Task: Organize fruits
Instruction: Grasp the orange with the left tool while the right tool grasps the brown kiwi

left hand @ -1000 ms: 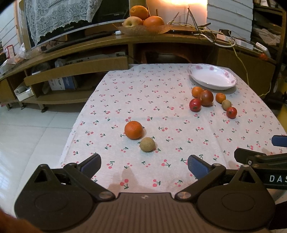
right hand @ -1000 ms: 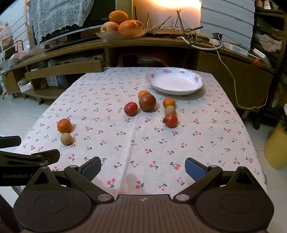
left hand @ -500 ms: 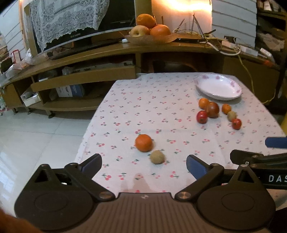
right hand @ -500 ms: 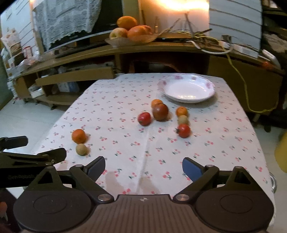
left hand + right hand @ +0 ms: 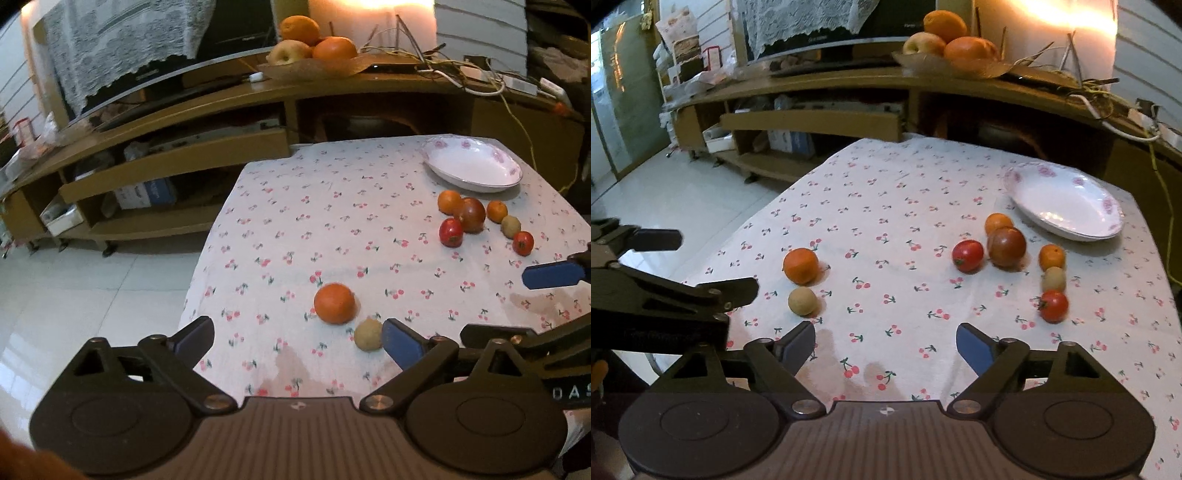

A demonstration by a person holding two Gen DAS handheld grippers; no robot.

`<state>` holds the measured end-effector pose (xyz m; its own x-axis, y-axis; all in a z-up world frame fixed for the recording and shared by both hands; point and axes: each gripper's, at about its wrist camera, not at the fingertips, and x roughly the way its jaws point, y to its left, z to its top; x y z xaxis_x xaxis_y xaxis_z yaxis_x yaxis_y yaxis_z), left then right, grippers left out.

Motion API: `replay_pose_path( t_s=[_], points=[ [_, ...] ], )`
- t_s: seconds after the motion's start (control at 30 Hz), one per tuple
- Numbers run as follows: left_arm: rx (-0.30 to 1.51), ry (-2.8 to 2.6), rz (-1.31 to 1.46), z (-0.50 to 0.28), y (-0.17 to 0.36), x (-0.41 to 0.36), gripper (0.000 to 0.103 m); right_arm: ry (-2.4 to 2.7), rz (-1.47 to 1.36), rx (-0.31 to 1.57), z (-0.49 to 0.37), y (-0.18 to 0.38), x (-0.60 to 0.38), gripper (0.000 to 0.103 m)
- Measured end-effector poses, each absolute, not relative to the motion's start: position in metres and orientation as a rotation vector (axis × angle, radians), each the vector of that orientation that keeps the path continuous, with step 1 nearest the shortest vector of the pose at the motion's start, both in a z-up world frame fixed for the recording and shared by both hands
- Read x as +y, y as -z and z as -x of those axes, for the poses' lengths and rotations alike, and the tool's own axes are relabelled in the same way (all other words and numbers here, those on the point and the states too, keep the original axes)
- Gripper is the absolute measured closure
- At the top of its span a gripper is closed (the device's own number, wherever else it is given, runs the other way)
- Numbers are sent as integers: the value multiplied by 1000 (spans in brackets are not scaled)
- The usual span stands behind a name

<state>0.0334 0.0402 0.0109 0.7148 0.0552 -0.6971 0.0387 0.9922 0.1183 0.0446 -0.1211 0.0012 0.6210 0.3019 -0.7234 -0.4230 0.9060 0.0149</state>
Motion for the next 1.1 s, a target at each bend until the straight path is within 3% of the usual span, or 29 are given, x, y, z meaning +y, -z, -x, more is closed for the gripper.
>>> replay_pose_path(
  t_s=[0.2,0.53,0.77,1.0,1.1],
  points=[
    [738,29,-153,-55,-24,57,1,-537,202,785,-53,5,-104,20],
    [763,92,-111,-62,-15,67,2,-658,274,794,-75,31,-68,38],
    [778,101,-109,-65,-8,77,2,-713,284,825,-89,46,-50,74],
    [802,174,-109,-71,-2,69,7,-686,288,851,-87,40,-65,76],
    [827,216,-110,-78,4,59,19,-626,271,862,-85,37,-87,76]
  ],
)
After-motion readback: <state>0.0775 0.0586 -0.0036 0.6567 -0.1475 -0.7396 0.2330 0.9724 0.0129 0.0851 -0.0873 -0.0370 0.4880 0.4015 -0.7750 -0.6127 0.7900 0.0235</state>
